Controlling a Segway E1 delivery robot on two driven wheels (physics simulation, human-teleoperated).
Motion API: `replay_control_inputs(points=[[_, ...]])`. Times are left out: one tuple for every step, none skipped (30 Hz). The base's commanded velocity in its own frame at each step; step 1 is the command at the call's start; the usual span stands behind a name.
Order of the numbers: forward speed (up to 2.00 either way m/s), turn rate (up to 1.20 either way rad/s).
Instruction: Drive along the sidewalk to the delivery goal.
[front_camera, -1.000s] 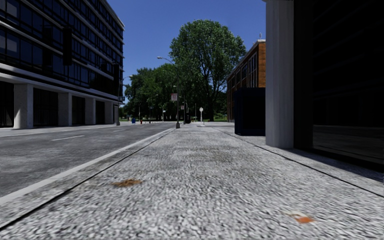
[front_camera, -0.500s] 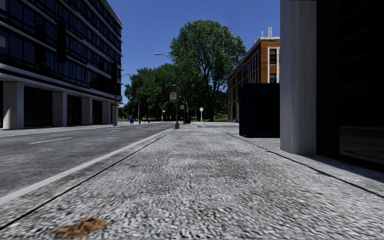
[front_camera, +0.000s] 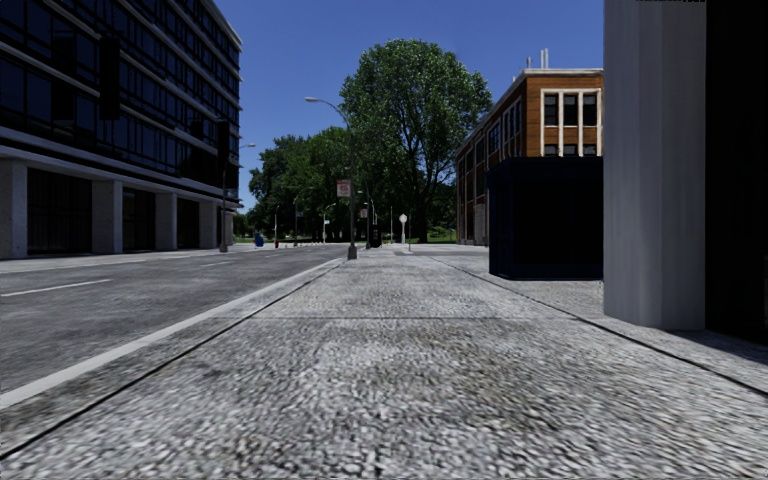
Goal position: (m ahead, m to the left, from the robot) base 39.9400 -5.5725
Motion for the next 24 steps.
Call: replay_control_inputs(points=[[2.0, 0.0], [2.0, 0.0], [2.0, 0.0], [2.0, 0.0], [2.0, 0.0], [2.0, 0.0], [2.0, 0.0], [2.0, 0.0], [2.0, 0.0], [2.0, 0.0], [2.0, 0.0], [2.0, 0.0], [2.0, 0.0], [2.0, 0.0], [2.0, 0.0], [2.0, 0.0], [2.0, 0.0], [2.0, 0.0], [2.0, 0.0], [2.0, 0.0], [2.0, 0.0], [2.0, 0.0], [2.0, 0.0], [2.0, 0.0]])
